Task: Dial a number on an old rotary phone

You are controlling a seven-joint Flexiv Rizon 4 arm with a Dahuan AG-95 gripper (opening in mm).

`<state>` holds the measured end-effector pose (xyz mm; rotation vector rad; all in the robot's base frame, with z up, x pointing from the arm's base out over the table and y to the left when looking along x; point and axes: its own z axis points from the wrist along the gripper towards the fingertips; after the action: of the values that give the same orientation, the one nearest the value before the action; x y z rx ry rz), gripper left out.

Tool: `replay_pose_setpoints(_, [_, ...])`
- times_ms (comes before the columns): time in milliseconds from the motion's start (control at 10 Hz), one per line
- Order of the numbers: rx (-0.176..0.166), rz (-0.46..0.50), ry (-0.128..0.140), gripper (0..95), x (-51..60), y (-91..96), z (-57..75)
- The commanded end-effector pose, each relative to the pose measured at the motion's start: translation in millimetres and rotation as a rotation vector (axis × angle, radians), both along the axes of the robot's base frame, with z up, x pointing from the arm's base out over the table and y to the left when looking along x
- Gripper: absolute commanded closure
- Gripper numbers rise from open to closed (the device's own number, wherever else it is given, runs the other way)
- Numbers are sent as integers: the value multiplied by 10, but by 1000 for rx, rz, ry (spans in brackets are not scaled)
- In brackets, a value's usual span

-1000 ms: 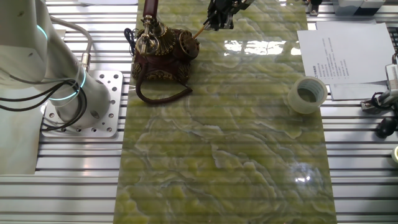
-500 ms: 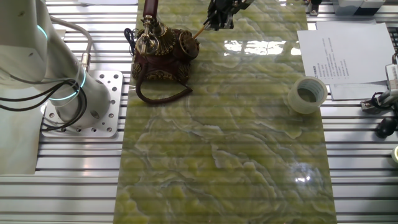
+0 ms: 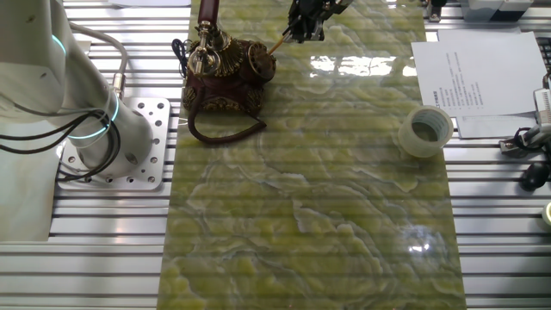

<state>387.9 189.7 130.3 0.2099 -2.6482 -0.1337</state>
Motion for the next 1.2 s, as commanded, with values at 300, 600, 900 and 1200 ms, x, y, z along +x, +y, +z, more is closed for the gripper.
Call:
replay_pose_setpoints(300, [-5, -2, 0, 950, 11, -8, -5])
replay_pose_setpoints(600, [-8, -5, 1, 950, 19, -25, -11])
replay_pose_setpoints(900, [-9, -5, 0, 950, 24, -29, -18])
replay_pose_setpoints(1200, [-14, -6, -1, 950, 31, -35, -17])
